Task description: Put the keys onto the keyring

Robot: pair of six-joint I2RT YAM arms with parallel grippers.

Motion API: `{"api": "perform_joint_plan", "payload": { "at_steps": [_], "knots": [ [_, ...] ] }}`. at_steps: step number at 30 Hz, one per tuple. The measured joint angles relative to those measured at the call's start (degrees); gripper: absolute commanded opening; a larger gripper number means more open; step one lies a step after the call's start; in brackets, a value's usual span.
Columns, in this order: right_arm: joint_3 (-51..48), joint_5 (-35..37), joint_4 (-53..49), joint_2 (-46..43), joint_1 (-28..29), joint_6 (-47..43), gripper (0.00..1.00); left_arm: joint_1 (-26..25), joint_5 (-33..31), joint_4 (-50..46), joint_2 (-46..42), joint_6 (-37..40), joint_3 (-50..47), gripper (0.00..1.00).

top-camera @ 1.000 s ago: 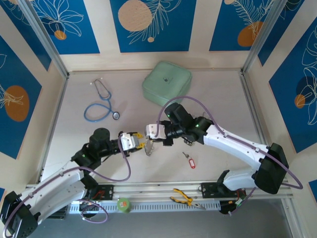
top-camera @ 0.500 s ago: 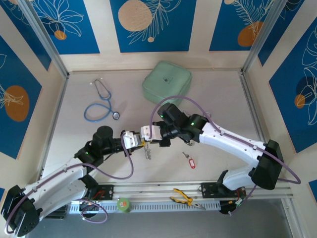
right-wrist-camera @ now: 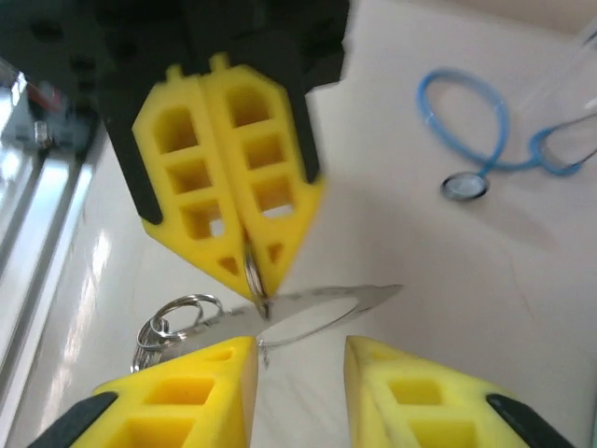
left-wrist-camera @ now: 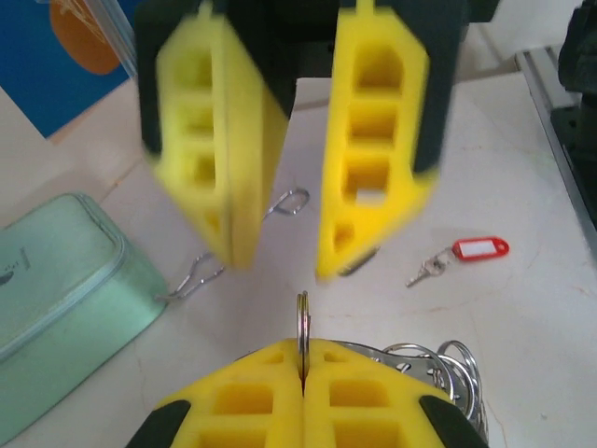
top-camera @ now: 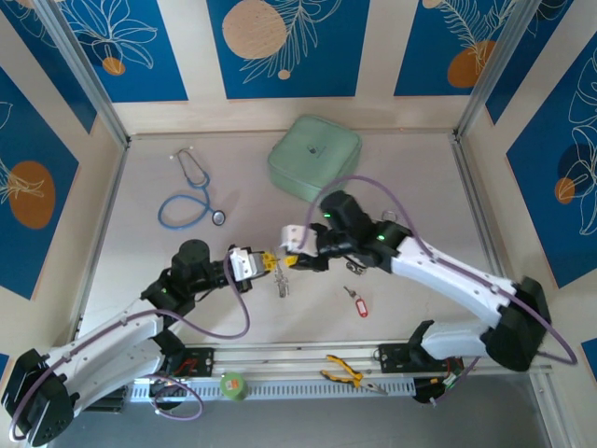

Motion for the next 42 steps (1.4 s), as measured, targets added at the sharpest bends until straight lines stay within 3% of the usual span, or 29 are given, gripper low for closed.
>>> {"api": "perform_joint_plan", "payload": {
  "at_steps": [4,11,28,31,34,35,38,42],
  "knots": [
    [-11.0,-8.5,11.0,-8.0,-5.8,4.4,0.3,0.0,1.6,9.1,0.9,-4.6,-4.5,0.0],
    [-15.0,-16.4,20.6,-4.6,-4.9,6.9,0.27,0.0,5.0,18.7,3.3,-10.3,-6.3,0.0],
    [-15.5,-18.0,27.0,-2.7,-2.3,7.6,0.22,0.0,8.7,22.1,4.2,-12.8,-6.3,0.0],
    [-15.5,-18.0,27.4,-2.4,-2.1,8.0,0.18,0.0,8.8,22.2,4.3,-13.0,-6.3,0.0],
    [-15.5,-18.0,27.5,-2.3,-2.1,8.3,0.07,0.0,8.9,22.3,4.3,-13.4,-6.5,0.0],
    [-15.5,-18.0,27.6,-2.3,-2.0,8.3,0.01,0.0,9.0,22.3,4.3,-13.4,-6.5,0.02],
    [-15.4,-18.0,27.3,-2.3,-2.0,8.4,0.0,0.1,9.0,22.3,4.3,-13.6,-6.6,0.22],
    [-13.2,-16.2,23.0,-2.1,-1.5,6.6,0.0,0.0,8.5,19.9,2.2,-12.6,-6.6,0.26]
  ]
}}
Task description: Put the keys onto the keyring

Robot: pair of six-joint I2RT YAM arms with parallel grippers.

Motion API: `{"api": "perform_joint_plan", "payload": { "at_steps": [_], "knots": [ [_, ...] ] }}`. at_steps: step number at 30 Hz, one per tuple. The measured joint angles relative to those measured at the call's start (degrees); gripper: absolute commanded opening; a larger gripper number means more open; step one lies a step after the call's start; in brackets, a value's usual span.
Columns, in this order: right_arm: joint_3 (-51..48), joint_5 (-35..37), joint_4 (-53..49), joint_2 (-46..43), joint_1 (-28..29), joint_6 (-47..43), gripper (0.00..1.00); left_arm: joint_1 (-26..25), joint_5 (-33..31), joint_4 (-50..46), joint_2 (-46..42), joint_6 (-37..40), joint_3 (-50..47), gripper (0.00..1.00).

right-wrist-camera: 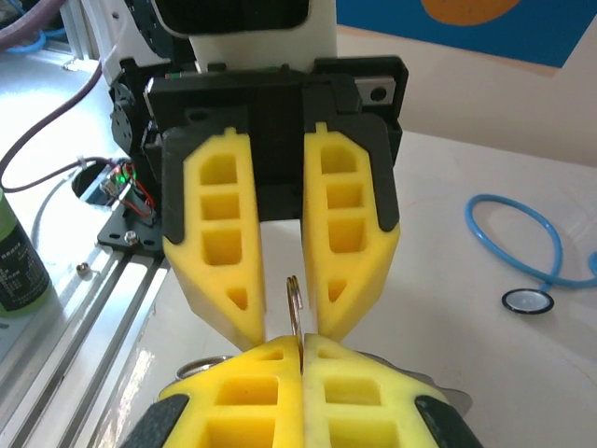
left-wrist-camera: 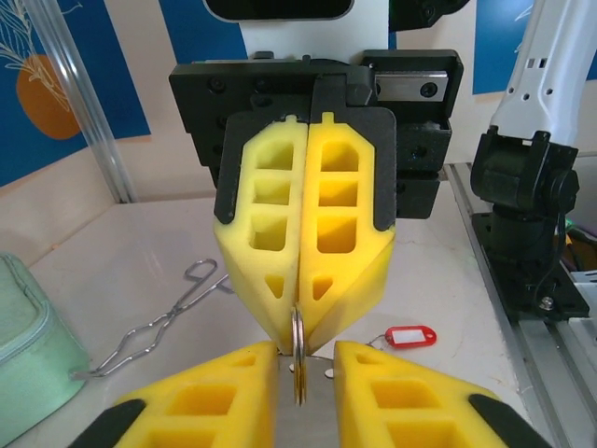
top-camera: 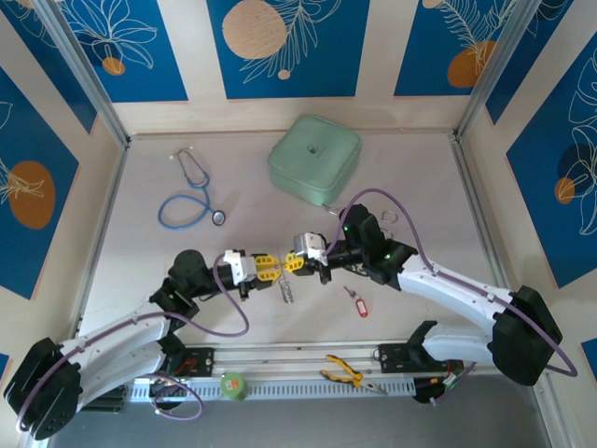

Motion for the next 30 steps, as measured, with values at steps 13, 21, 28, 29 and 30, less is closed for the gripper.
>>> {"api": "perform_joint_plan", "payload": {
  "at_steps": [13,21,28,29,30],
  "knots": [
    [9.9,14.4,-19.3,1.8,6.3,-11.8,0.0,0.0,-4.8,-18.0,-6.4,8.6,3.6,0.2],
    [12.3,18.6,-22.1,3.2,9.2,-13.6,0.0,0.0,-5.4,-19.1,-6.3,9.8,3.6,0.17],
    [12.4,20.4,-21.7,3.2,10.0,-13.4,0.02,0.0,-5.0,-19.6,-6.5,10.0,3.6,0.0],
    [12.3,20.6,-21.4,3.1,9.9,-13.2,0.12,0.0,-5.0,-19.8,-6.5,10.6,3.6,0.0],
    [11.8,20.8,-20.5,2.9,9.8,-12.6,0.21,0.0,-5.0,-19.9,-6.6,10.9,3.6,0.0]
  ]
}}
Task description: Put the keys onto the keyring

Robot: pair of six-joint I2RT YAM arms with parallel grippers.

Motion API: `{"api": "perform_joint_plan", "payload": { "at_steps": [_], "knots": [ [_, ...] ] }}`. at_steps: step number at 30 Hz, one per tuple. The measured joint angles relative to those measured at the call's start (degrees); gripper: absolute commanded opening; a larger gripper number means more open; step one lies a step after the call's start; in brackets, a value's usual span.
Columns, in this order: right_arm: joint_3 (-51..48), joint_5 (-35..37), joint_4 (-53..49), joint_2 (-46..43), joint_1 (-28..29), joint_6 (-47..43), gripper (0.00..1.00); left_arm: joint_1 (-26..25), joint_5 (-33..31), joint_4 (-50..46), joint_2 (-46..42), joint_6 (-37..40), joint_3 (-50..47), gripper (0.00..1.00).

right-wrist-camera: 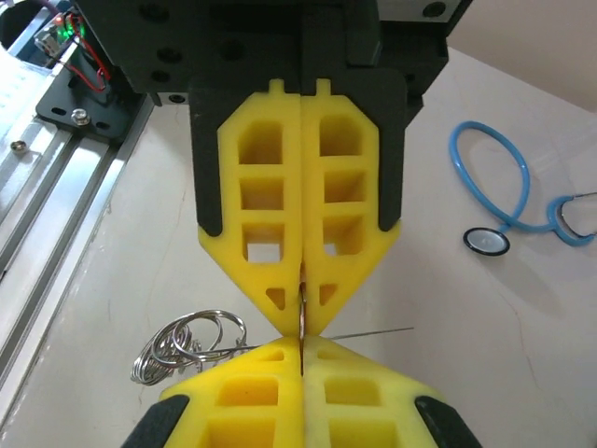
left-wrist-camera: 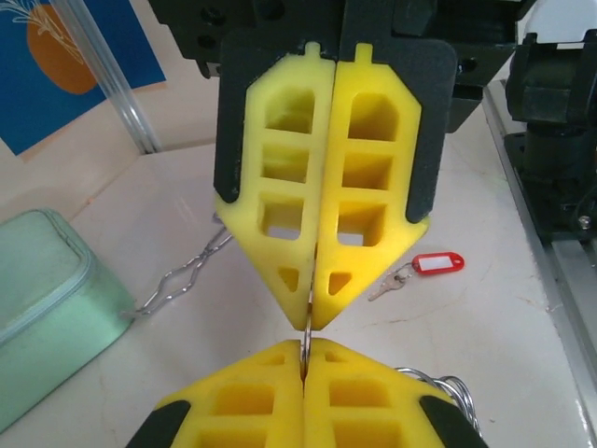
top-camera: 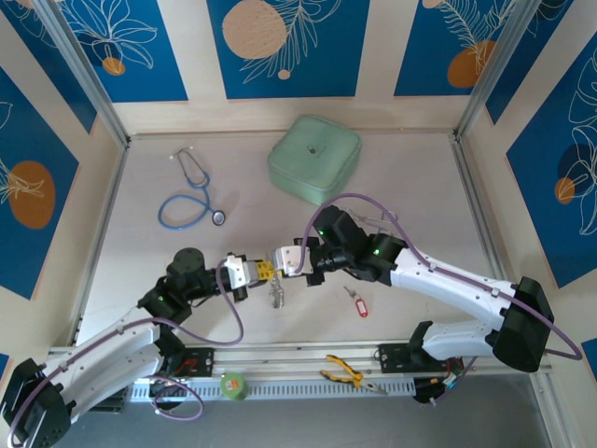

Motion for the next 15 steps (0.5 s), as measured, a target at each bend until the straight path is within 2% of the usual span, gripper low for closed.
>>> {"api": "perform_joint_plan", "payload": {
  "at_steps": [1,3,7,15],
  "knots": [
    [-0.9,-0.2,1.0,-0.5,-0.2,0.5,0.28,0.0,-0.1,-0.1,-0.2,0.4,0.0,0.0],
    [-3.8,-0.6,3.4,-2.6,-1.0,1.3,0.31,0.0,-0.2,-0.6,-0.8,1.5,0.0,0.0],
    [-10.0,-1.4,6.8,-6.9,-3.0,1.9,0.3,0.0,-0.2,-0.2,-1.9,4.0,-0.4,0.0],
    [-14.0,-1.4,14.2,-7.1,-2.4,1.9,0.27,-0.1,0.3,0.0,-2.1,10.8,-0.7,0.0]
  ]
}}
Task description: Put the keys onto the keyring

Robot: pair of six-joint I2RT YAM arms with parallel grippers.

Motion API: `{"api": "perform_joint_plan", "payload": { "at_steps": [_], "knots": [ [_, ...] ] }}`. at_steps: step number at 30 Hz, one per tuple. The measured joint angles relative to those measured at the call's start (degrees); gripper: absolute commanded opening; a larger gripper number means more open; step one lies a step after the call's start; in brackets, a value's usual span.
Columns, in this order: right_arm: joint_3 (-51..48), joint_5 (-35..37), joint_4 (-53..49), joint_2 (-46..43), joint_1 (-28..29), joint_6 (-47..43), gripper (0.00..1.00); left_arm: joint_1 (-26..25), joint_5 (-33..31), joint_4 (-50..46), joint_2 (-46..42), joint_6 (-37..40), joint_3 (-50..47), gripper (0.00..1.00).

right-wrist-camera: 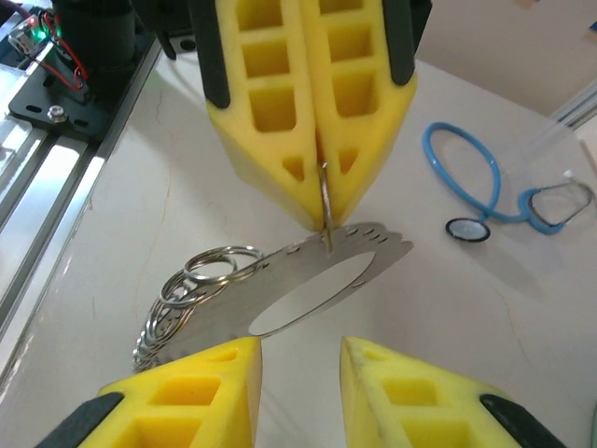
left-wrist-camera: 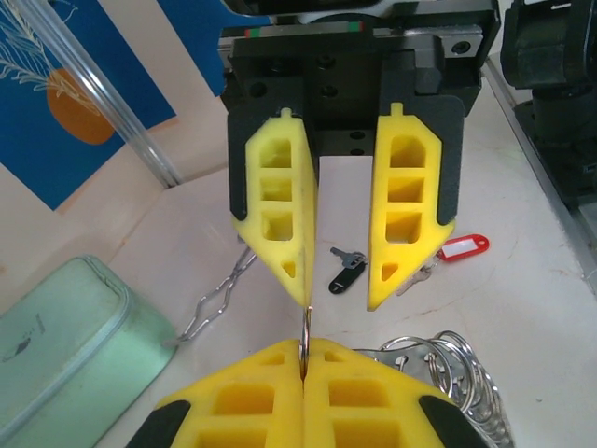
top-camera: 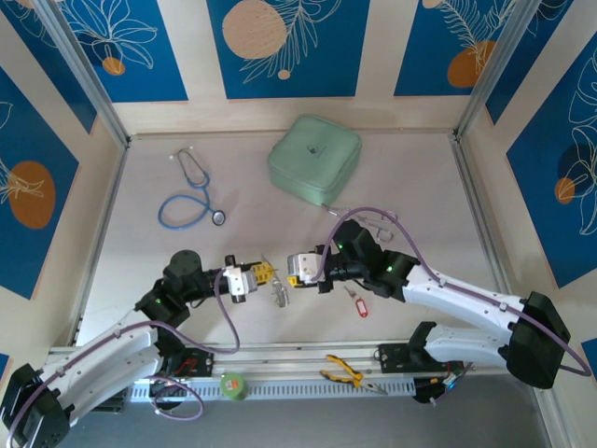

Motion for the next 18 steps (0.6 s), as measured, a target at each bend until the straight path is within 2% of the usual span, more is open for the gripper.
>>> {"api": "perform_joint_plan", "payload": {
  "at_steps": [10,18],
  "knots": [
    [-0.1,-0.1,5.6,1.4,1.0,0.0,0.24,0.0,0.5,0.1,0.1,3.2,0.0,0.0],
    [-0.1,-0.6,6.8,2.9,1.6,0.0,0.16,-0.2,0.9,1.0,0.5,2.7,0.0,0.0]
  ]
}}
